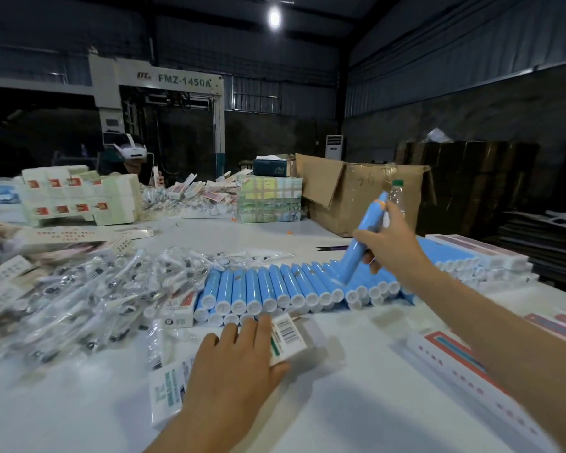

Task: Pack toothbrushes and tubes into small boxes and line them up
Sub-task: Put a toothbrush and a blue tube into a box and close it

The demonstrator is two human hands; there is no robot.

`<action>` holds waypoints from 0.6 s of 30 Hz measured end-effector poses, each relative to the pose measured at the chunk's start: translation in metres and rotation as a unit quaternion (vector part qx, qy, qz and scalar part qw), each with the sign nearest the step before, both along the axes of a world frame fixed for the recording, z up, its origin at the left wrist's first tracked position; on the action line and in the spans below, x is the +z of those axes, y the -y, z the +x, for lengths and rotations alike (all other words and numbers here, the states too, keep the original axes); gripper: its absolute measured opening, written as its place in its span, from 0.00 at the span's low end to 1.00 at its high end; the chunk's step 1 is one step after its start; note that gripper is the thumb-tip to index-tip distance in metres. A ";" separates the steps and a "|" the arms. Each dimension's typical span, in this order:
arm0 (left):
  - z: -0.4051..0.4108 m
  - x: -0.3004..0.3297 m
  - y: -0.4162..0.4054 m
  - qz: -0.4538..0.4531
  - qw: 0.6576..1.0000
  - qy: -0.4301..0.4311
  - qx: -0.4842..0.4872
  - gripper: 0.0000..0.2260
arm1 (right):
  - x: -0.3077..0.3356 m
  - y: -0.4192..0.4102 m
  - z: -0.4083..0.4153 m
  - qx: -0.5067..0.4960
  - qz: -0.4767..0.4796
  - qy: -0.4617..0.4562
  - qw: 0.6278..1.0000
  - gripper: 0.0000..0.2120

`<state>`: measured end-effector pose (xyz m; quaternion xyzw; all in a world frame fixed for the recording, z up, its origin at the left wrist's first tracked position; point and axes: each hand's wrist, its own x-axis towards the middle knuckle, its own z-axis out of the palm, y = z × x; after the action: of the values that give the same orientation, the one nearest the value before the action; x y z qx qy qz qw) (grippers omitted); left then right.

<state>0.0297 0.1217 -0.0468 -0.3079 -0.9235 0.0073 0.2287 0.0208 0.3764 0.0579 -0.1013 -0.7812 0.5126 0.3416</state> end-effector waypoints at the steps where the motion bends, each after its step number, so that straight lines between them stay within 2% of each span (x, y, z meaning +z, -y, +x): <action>1: 0.001 0.002 0.002 0.011 1.000 -0.003 0.001 0.32 | -0.009 0.014 0.016 0.045 -0.078 -0.036 0.995 0.28; 3: 0.003 0.004 0.005 0.030 0.999 -0.012 0.004 0.32 | -0.031 0.036 0.039 0.079 -0.160 -0.062 0.982 0.44; 4: 0.004 0.005 0.007 0.039 0.999 -0.014 0.006 0.32 | -0.042 0.045 0.047 0.086 -0.189 -0.068 0.976 0.48; 9: 0.014 0.008 0.011 0.062 0.998 0.004 0.021 0.31 | -0.069 0.062 0.058 0.071 -0.260 -0.089 0.959 0.48; 12: 0.017 0.011 0.010 0.068 0.997 0.019 0.035 0.32 | -0.074 0.068 0.061 0.056 -0.270 -0.097 0.956 0.41; 15: 0.020 0.012 0.008 0.062 0.997 0.031 0.036 0.31 | -0.086 0.078 0.064 0.072 -0.264 -0.066 0.960 0.24; 17: 0.022 0.013 0.006 0.057 0.997 0.028 0.031 0.32 | -0.093 0.083 0.065 0.069 -0.172 -0.039 0.982 0.09; 18: 0.022 0.014 0.005 0.055 0.998 0.026 0.028 0.32 | -0.095 0.085 0.066 0.063 -0.127 -0.026 0.990 0.06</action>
<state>0.0521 0.1164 -0.0324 -0.2686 -0.9366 -0.0454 0.2205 0.0864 0.2916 -0.0373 -0.0816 -0.7054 0.6306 0.3131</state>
